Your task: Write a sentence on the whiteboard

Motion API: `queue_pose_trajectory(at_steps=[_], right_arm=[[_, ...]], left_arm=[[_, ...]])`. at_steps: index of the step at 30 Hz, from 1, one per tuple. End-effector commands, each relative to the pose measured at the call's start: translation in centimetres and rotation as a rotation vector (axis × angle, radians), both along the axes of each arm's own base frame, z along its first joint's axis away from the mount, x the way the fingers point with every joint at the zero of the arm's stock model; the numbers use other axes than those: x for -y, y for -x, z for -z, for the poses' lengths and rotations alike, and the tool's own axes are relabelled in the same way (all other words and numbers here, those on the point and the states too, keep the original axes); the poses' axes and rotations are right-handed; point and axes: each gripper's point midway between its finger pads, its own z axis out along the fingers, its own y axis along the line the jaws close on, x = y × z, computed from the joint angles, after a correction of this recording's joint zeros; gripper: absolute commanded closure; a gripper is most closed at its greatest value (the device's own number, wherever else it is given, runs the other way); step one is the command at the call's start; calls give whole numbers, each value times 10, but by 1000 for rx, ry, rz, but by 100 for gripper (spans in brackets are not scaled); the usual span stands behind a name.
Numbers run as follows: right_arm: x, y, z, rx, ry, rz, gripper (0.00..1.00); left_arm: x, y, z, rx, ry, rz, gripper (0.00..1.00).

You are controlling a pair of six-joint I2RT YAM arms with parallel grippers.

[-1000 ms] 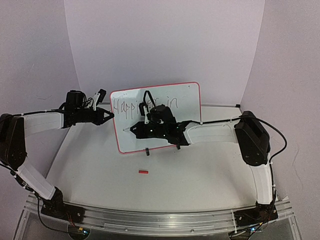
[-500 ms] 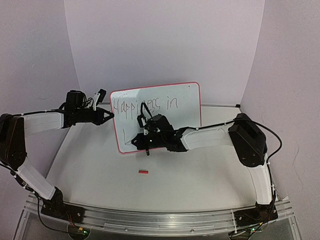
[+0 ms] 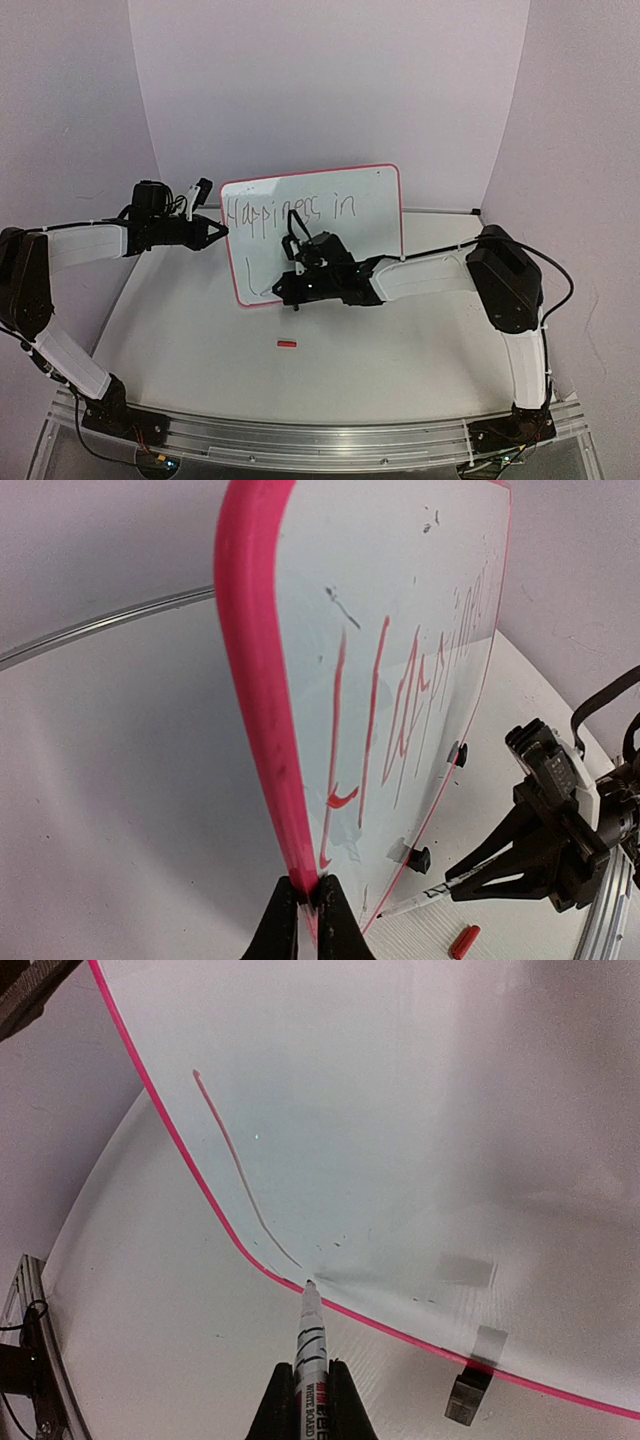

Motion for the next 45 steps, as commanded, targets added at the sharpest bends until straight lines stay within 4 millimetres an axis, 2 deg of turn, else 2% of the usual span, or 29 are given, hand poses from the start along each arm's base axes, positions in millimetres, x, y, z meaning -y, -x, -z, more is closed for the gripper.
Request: queue_pose_trajectory(at_steps=[1, 8, 16, 28, 33, 42, 45], right_arm=[[6, -5, -68, 107, -88, 31, 100], [1, -11, -68, 118, -92, 42, 100], [-3, -21, -56, 116, -78, 77, 100], [-12, -34, -51, 125, -69, 91, 100], [-15, -31, -40, 105, -47, 69, 100], [-1, -18, -7, 38, 7, 61, 100], [2, -17, -6, 39, 12, 63, 100]], left_arm=[[-4, -2, -15, 73, -35, -17, 100], [-5, -2, -15, 73, -37, -18, 100], [-5, -2, -14, 73, -38, -18, 100], [-5, -3, -14, 74, -40, -18, 100], [-5, -3, -14, 74, -40, -18, 100], [-4, -3, -15, 76, -39, -16, 100], [-5, -3, -15, 75, -38, -16, 100]])
